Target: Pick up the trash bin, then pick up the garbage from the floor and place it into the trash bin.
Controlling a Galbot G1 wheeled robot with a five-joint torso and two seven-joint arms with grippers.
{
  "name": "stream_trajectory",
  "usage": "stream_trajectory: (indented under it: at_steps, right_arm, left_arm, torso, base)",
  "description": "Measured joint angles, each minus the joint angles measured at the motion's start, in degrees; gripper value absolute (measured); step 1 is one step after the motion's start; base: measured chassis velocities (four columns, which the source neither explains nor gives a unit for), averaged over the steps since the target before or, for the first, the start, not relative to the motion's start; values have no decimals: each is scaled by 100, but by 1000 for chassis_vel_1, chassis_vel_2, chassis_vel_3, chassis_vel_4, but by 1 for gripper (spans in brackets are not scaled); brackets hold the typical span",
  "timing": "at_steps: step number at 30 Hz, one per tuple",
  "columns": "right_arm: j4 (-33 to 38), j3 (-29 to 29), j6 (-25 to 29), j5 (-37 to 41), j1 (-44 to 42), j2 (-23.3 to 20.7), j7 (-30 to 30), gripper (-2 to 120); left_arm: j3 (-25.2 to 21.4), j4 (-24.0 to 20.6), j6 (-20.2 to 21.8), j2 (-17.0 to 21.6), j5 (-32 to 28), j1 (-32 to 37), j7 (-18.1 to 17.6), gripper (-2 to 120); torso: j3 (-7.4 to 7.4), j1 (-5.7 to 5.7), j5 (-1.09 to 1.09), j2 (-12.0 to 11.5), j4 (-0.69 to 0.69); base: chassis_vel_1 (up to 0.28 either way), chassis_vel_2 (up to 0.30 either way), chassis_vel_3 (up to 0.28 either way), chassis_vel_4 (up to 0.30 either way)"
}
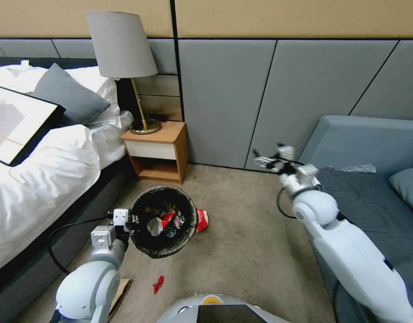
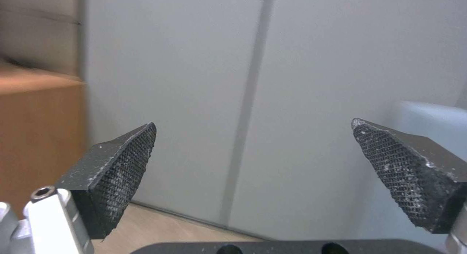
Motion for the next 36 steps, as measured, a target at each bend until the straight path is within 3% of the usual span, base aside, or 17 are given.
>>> stream_trajectory:
  at_steps: [12, 36]
  right_arm:
    - [-168, 104, 212, -402, -326, 668, -8, 100]
    - [-305, -109, 205, -466, -222, 657, 48, 100]
  left_arm:
    - [27, 48, 0, 9, 1, -12, -7, 0]
    - [9, 33, 0, 26, -172, -5, -41, 0]
  torso:
    - [1, 0, -1, 0, 2]
    - [1, 0, 0, 0, 2]
  base:
    - [0, 0, 0, 0]
    - [24, 25, 29, 25]
